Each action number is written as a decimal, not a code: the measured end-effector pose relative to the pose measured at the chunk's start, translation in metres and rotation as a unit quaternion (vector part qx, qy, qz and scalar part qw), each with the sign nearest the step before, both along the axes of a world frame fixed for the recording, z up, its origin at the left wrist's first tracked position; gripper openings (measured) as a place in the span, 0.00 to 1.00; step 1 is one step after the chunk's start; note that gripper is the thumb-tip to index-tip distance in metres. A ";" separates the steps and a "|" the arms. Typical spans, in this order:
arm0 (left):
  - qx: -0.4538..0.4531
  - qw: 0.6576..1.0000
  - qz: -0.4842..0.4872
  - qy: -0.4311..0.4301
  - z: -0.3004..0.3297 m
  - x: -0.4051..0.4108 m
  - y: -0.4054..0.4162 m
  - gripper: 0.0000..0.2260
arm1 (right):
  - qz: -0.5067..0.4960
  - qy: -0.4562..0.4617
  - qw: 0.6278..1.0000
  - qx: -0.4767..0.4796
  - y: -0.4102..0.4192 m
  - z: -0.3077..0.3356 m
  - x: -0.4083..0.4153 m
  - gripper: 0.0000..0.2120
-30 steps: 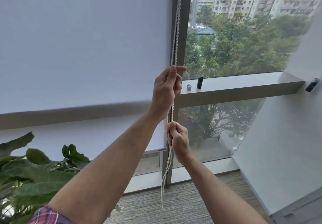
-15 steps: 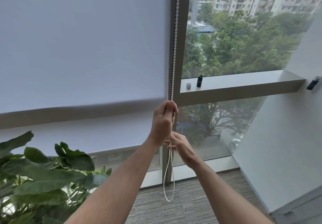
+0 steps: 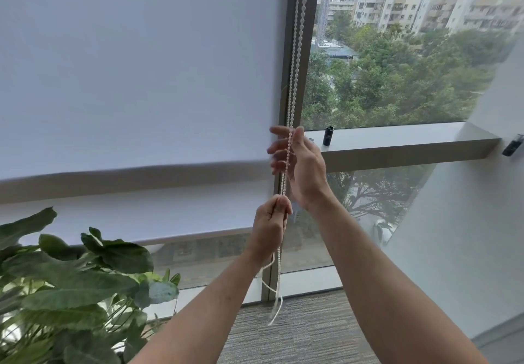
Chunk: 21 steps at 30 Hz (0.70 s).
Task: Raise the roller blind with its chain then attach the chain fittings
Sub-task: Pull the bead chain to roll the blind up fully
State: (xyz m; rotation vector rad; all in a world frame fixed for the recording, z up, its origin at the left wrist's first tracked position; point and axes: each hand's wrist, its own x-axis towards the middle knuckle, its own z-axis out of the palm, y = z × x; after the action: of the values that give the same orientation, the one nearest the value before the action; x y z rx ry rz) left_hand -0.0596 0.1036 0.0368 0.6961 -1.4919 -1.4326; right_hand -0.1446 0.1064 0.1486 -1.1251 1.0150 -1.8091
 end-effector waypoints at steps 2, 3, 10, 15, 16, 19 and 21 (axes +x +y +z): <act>0.006 1.000 -0.006 -0.004 -0.004 0.000 0.003 0.17 | -0.005 -0.007 1.000 -0.028 -0.003 0.011 0.004 0.19; 0.007 1.000 -0.009 -0.006 -0.005 0.000 0.004 0.17 | -0.013 -0.010 0.999 -0.040 -0.003 0.013 0.006 0.19; -0.013 0.998 -0.050 -0.027 0.001 0.005 0.003 0.16 | -0.147 0.073 0.981 -0.101 -0.002 0.004 0.012 0.16; -0.047 0.992 -0.086 -0.079 -0.004 0.011 -0.007 0.15 | -0.181 0.145 0.970 -0.075 -0.002 -0.020 0.014 0.16; -0.047 0.991 -0.083 -0.091 -0.005 0.013 -0.012 0.14 | -0.185 0.154 0.968 -0.066 -0.001 -0.028 0.014 0.16; -0.036 0.992 -0.049 -0.113 -0.005 0.019 -0.029 0.15 | -0.209 0.179 0.961 -0.038 0.004 -0.051 0.014 0.17; -0.032 0.991 -0.031 -0.123 0.002 0.023 -0.038 0.16 | -0.224 0.194 0.955 -0.027 0.007 -0.063 0.014 0.17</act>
State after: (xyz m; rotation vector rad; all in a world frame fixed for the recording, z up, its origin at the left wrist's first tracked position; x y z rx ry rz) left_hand -0.0371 0.0661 0.0385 0.8164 -1.7546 -1.3760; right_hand -0.1307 0.1138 0.0860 -1.4047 1.5633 -2.0125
